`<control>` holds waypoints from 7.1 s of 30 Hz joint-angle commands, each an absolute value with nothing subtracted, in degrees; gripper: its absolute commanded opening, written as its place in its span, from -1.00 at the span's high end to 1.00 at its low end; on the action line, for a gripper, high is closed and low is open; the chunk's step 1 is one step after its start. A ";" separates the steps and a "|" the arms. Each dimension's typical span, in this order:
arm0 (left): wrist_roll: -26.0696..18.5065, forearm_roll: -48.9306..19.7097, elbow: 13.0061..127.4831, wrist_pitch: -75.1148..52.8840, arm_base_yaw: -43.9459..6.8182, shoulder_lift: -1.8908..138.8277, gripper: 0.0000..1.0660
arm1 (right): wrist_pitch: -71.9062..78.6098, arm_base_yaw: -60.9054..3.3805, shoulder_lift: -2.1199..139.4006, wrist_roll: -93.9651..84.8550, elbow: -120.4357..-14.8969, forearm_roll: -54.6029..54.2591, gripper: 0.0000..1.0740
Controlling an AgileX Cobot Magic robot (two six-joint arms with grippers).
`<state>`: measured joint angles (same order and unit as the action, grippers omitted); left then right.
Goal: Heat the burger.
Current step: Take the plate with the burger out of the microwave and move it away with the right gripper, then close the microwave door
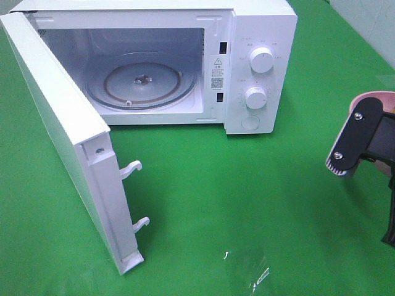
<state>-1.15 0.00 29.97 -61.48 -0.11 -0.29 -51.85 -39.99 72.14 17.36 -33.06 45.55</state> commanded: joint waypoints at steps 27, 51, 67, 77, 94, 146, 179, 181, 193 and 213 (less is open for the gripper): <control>-0.92 -0.34 29.74 -61.36 -0.06 -0.52 -0.83 | -48.41 -32.49 96.03 51.68 -35.07 48.87 0.98; -0.92 -0.34 29.74 -61.36 -0.06 -0.52 -0.83 | -45.03 -28.13 95.23 44.98 -42.46 41.14 0.30; -0.92 -0.34 29.74 -61.36 -0.06 -0.52 -0.83 | -41.02 -28.13 68.53 14.67 -43.20 15.70 -0.30; -0.92 -0.34 29.74 -61.36 -0.06 -0.52 -0.83 | -45.03 -28.13 54.89 9.00 -43.20 8.31 -0.39; -0.92 -0.34 29.74 -61.36 -0.06 -0.52 -0.83 | -59.01 -28.13 29.68 7.96 -37.93 8.31 -0.38; -0.92 -0.34 29.74 -61.36 -0.06 -0.52 -0.83 | -55.06 -1.95 -1.78 3.09 -28.19 3.90 -0.37; -0.92 -0.34 29.74 -61.36 -0.06 -0.52 -0.83 | -55.06 -1.95 -1.78 3.09 -28.19 3.90 -0.37; -0.92 -0.34 29.74 -61.31 -0.06 -0.52 -0.83 | -55.06 -1.95 -1.78 3.09 -28.19 3.90 -0.36; -0.86 0.52 31.17 -52.20 -0.06 4.70 -0.42 | -55.06 -1.95 -1.78 3.09 -28.19 3.90 -0.36; -1.15 -1.43 28.88 -14.61 -0.06 38.04 1.00 | -55.06 -1.95 -1.78 3.04 -28.19 3.90 -0.36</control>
